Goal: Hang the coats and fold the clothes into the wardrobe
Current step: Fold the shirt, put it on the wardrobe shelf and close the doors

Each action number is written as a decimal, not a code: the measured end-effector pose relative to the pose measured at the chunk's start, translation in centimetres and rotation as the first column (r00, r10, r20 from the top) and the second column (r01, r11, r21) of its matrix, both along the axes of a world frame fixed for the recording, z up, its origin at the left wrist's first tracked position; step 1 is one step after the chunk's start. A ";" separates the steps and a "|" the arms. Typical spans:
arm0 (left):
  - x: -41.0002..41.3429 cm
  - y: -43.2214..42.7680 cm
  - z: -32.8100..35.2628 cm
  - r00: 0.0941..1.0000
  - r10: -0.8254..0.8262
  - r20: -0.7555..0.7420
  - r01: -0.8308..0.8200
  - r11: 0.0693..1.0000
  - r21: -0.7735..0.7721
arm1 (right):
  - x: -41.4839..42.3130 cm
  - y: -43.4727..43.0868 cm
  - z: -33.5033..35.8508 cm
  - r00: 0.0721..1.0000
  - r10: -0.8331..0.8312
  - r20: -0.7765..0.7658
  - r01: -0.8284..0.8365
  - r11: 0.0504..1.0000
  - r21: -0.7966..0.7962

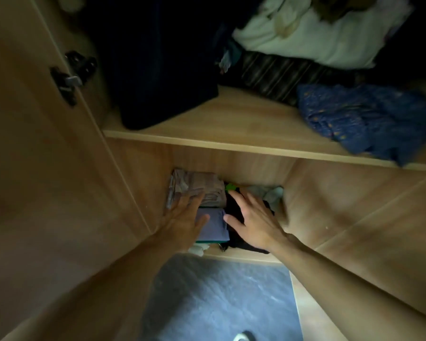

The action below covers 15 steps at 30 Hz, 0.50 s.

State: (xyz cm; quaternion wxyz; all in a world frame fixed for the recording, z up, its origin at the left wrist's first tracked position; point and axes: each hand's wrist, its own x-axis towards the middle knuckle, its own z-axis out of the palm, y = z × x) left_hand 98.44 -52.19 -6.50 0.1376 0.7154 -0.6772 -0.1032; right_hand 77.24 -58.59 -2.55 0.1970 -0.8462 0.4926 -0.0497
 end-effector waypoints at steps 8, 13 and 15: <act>-2.4 8.4 14.8 0.998 0.044 0.048 -0.048 0.994 0.098 | -2.9 8.7 12.4 0.997 -0.022 0.071 0.024 0.999 -0.022; -5.3 14.1 21.8 0.990 0.085 0.109 -0.086 0.996 0.013 | -5.9 14.4 17.6 0.993 0.015 0.118 -0.003 0.995 -0.102; -6.7 16.4 23.7 0.989 0.108 0.097 -0.106 0.994 -0.017 | -7.7 16.7 19.4 0.987 0.028 0.156 -0.008 0.992 -0.128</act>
